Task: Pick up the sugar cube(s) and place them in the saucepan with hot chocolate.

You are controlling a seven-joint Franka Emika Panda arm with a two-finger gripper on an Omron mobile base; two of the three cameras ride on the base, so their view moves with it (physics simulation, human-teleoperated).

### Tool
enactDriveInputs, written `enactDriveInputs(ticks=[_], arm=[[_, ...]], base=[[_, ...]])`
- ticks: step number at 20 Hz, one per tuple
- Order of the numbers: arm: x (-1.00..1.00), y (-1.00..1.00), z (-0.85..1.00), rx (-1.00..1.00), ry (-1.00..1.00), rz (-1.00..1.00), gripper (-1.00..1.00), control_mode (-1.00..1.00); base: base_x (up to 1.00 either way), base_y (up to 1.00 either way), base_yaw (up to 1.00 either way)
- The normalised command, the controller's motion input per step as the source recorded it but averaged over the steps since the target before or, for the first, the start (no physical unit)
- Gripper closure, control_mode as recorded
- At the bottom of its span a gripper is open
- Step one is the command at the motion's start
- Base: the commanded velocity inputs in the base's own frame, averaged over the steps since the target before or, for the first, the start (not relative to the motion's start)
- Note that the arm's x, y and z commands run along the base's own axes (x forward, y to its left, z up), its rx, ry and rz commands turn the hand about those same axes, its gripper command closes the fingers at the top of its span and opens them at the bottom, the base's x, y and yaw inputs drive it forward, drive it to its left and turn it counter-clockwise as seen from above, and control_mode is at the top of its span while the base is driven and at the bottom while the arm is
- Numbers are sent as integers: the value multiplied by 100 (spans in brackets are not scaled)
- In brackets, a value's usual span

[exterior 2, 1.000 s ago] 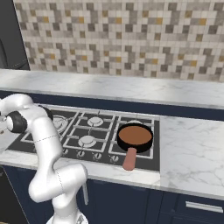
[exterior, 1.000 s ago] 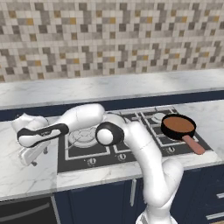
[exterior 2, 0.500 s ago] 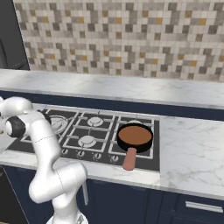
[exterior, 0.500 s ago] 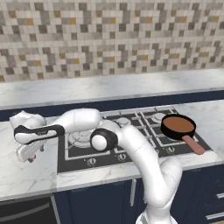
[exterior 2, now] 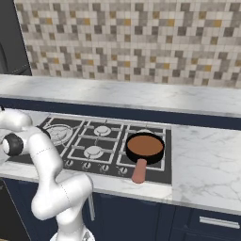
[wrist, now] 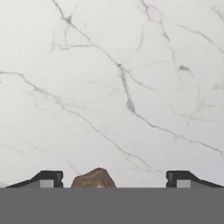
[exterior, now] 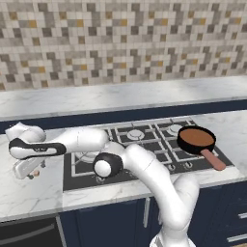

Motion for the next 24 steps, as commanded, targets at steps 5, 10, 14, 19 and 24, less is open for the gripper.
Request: enactDriveInputs(ticks=[5, 10, 14, 19, 24], arm=[[-18, 0, -41, -1, 1, -3, -100, -100], [-10, 0, -17, 0, 0, 0, 100, -100], [-8, 0, -11, 0, 1, 0, 100, -100], [-12, 0, -2, 0, 3, 0, 100, -100], [-16, 0, 0, 0, 4, 0, 100, -100]], base=[[0, 0, 0], [0, 0, 0], [0, 0, 0], [0, 0, 0], [0, 0, 0]])
